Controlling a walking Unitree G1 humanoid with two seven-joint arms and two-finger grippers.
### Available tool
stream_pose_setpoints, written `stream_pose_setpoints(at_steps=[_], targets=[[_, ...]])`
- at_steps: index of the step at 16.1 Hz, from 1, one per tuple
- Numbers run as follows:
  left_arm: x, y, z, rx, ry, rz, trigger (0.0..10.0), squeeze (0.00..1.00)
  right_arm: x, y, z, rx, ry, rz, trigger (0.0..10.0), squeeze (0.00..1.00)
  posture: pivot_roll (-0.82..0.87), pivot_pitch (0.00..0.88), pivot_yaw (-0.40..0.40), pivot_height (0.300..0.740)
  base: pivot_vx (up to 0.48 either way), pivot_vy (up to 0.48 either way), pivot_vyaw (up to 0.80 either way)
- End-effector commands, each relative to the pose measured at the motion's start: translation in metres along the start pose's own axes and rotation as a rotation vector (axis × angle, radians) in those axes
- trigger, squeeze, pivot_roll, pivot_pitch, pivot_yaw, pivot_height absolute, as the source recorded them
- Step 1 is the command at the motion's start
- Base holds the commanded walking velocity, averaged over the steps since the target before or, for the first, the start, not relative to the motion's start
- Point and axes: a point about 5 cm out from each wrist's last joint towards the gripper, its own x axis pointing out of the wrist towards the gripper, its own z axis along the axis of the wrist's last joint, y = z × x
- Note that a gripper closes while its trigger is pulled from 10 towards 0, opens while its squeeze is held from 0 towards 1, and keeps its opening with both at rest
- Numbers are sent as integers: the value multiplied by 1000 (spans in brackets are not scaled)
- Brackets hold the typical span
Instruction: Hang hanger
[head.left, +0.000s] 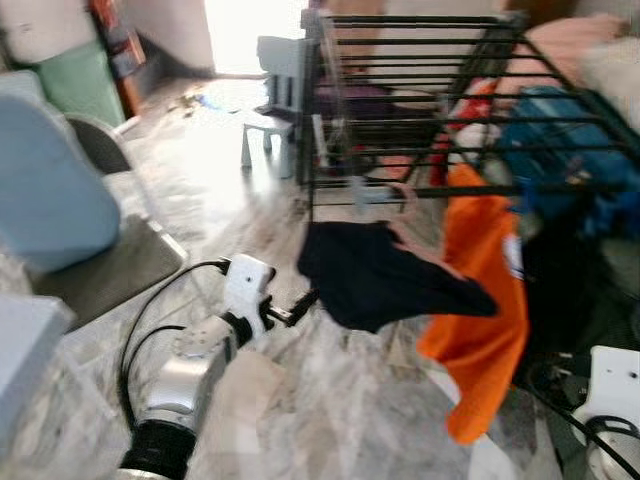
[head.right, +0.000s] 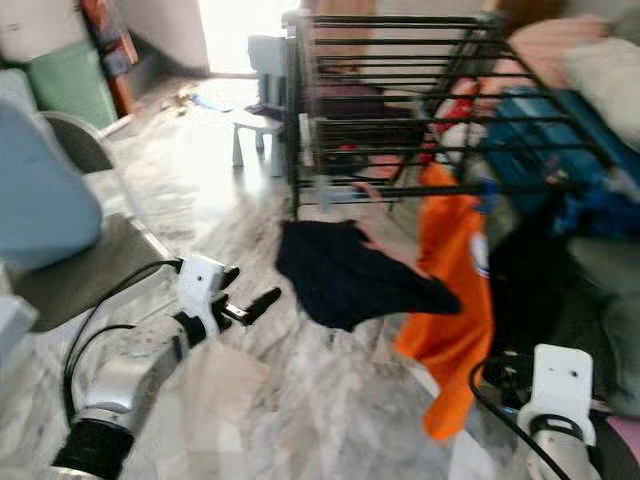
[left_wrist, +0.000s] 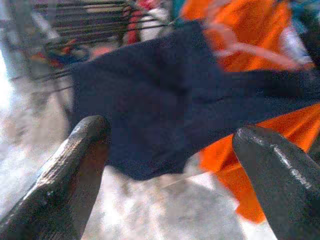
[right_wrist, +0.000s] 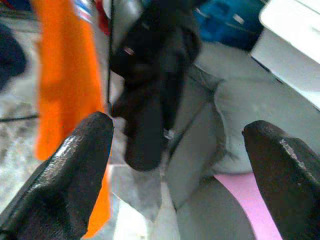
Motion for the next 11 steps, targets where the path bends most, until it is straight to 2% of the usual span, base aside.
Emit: stream_pose_setpoints(at_steps=[1,2,4,7,10,11], targets=[[1,3,5,22,-5,2,10000,0,1,5,2,-2,-6,31,10000,0,-7,0,-32,740,0,-394,0],[1,3,4,19,1,6,10000,0,0,7,1,-4,-3,44,10000,0,-7,0,-32,740,0,0,0],[1,3,4,17,-5,6,10000,0,-1,10,0,-9,-2,67,10000,0,-11,0,-32,740,0,-373,0],[2,4,6,12,-18,27,10000,0,-3,18,1,2,-4,114,10000,0,-10,0,-32,740,0,0,0],[0,17,10,44,-36,135,10000,0,-15,32,18,106,-95,149,10000,0,-11,0,-29,740,0,0,0],[-4,26,12,58,-39,203,10000,0,-26,40,29,185,-150,177,10000,0,-12,0,-26,740,0,0,0]])
